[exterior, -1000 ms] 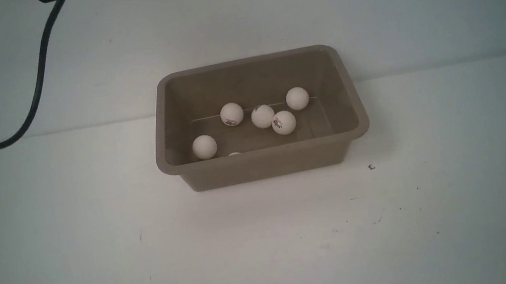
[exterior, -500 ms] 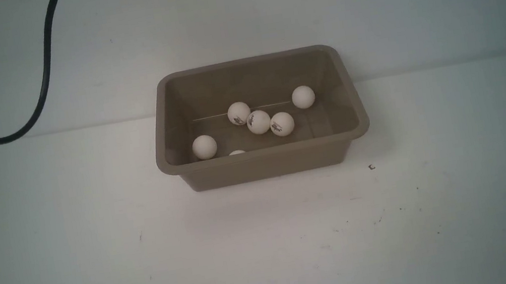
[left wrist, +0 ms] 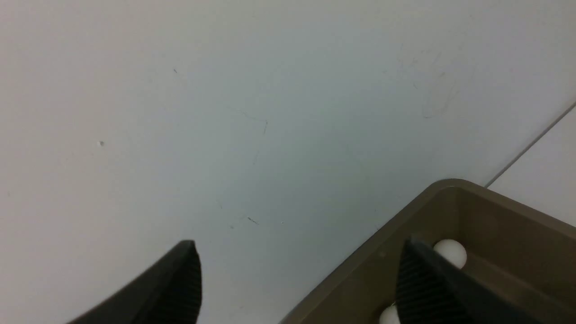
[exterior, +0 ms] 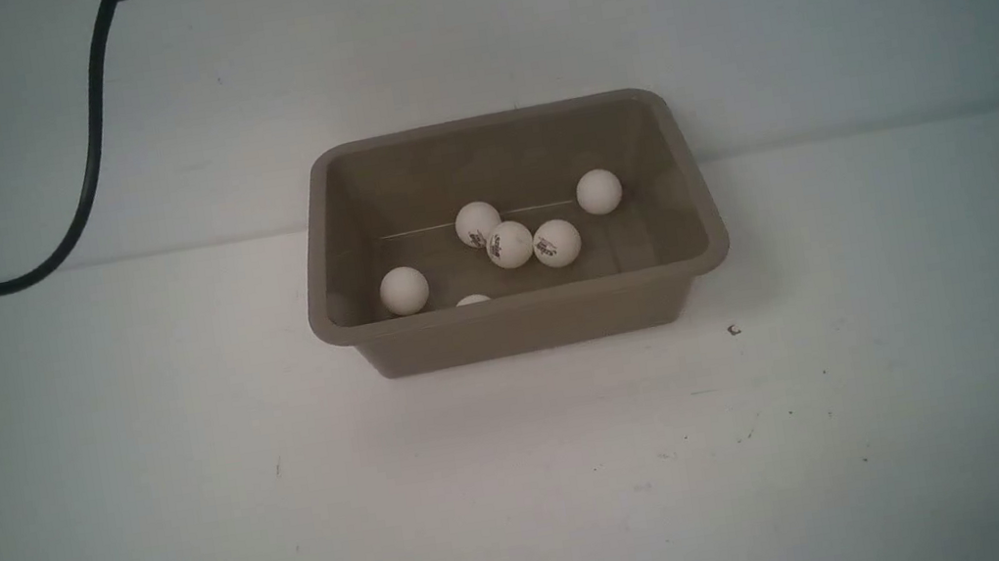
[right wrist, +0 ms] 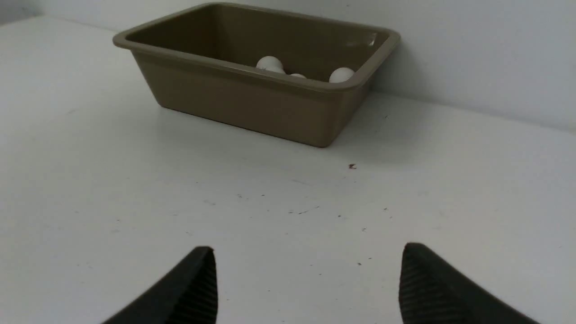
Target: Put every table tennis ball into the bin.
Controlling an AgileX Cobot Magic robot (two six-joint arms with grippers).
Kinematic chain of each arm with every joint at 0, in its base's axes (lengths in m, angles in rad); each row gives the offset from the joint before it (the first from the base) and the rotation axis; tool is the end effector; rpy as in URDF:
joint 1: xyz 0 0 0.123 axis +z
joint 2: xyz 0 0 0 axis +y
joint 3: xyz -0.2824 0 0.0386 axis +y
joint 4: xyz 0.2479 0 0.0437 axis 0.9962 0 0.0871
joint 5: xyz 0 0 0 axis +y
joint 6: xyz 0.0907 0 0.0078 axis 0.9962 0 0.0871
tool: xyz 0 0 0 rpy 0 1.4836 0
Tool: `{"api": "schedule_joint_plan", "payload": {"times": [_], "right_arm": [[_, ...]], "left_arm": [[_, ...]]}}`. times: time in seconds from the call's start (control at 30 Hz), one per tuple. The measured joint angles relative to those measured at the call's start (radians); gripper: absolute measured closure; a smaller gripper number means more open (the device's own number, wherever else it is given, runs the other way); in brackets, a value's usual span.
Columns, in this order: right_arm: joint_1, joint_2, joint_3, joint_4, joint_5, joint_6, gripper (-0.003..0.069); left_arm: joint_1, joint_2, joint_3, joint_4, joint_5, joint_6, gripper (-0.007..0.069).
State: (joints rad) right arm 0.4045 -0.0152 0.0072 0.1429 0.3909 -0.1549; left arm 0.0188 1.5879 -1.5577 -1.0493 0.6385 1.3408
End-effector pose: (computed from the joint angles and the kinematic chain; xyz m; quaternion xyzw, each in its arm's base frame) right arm 0.0455 0.0249 0.1767 -0.1859 0.7805 0.1346 0.5815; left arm 0.3678 -0.0402 0.4180 0.3001 0.7316 -0.0945 0.6047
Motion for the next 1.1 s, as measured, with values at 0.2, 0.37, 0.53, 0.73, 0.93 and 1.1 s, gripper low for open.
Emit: {"api": "schedule_joint_plan", "payload": {"times": [0.2, 0.37, 0.53, 0.73, 0.93, 1.1], "right_arm": [[-0.03, 0.0, 0.001, -0.024, 0.049, 0.001, 0.0165], [-0.162, 0.0, 0.001, 0.008, 0.062, 0.001, 0.0165], [-0.328, 0.0, 0.002, 0.018, 0.062, 0.001, 0.0165], [-0.465, 0.0, 0.01, 0.033, 0.02, 0.002, 0.0165], [-0.505, 0.0, 0.012, 0.038, 0.011, 0.002, 0.0165], [-0.506, 0.0, 0.012, 0.039, 0.011, 0.002, 0.0165]], "left_arm": [[0.0, 0.0, 0.0, 0.0, 0.029, -0.001, 0.0104], [0.0, 0.0, 0.0, 0.0, 0.039, -0.001, 0.0104], [0.0, 0.0, 0.0, 0.0, 0.039, -0.003, 0.0104], [0.0, 0.0, 0.0, 0.001, 0.04, -0.004, 0.0104], [0.0, 0.0, 0.0, 0.001, 0.042, -0.004, 0.0104], [0.0, 0.0, 0.002, 0.001, 0.042, -0.005, 0.0104]]}}
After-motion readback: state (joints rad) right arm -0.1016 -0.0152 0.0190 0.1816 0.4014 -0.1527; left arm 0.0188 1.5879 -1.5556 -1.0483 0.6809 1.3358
